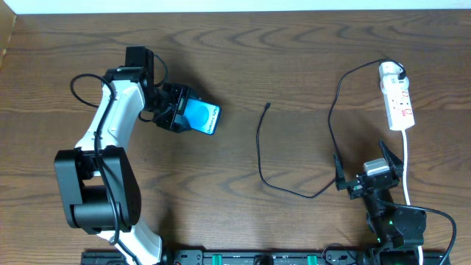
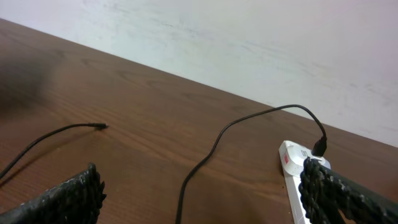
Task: Plug charger to phone and switch on socket
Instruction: 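Lift the phone with the left gripper and tilt it upright toward center, then swing the right gripper left toward the phone held by the left gripper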
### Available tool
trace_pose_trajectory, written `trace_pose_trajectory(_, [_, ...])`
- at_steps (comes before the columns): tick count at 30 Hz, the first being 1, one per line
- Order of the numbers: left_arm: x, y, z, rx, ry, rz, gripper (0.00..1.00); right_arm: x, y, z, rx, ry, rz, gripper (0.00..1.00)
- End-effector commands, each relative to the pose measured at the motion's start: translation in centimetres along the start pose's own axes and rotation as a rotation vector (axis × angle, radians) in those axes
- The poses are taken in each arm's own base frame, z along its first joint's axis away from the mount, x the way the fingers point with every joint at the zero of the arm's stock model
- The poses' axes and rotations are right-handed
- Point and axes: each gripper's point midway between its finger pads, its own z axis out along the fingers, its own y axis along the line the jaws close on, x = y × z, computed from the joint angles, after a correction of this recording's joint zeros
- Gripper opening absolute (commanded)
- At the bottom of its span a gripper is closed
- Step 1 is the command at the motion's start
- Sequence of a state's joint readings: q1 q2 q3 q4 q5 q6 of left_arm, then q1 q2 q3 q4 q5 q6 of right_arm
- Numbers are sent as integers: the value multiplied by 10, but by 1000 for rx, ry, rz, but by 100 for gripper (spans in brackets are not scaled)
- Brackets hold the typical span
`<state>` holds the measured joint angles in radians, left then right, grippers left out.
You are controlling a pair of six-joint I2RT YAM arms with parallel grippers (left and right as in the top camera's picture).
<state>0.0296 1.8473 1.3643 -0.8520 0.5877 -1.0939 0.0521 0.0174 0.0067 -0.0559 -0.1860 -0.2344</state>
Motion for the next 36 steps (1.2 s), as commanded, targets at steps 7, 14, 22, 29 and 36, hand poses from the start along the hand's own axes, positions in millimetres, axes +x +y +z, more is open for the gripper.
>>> trace_pose_trajectory(7, [-19,8,-4,-89,-198,127,68,0,3,0,-11,-2,13,99])
trace_pose_trajectory(14, [-18,8,-3,-91,-195,145,68,0,2,0,-10,-2,12,99])
trace_pose_trajectory(22, [-17,8,-3,-91,-195,144,68,-22,14,-2,-87,-97,-4,99])
trace_pose_trajectory(29, [-16,8,-3,-88,-188,144,68,-35,12,-1,-102,-126,219,99])
trace_pose_trajectory(36, [-16,7,-3,-87,-187,144,68,-75,14,17,-194,-81,249,99])
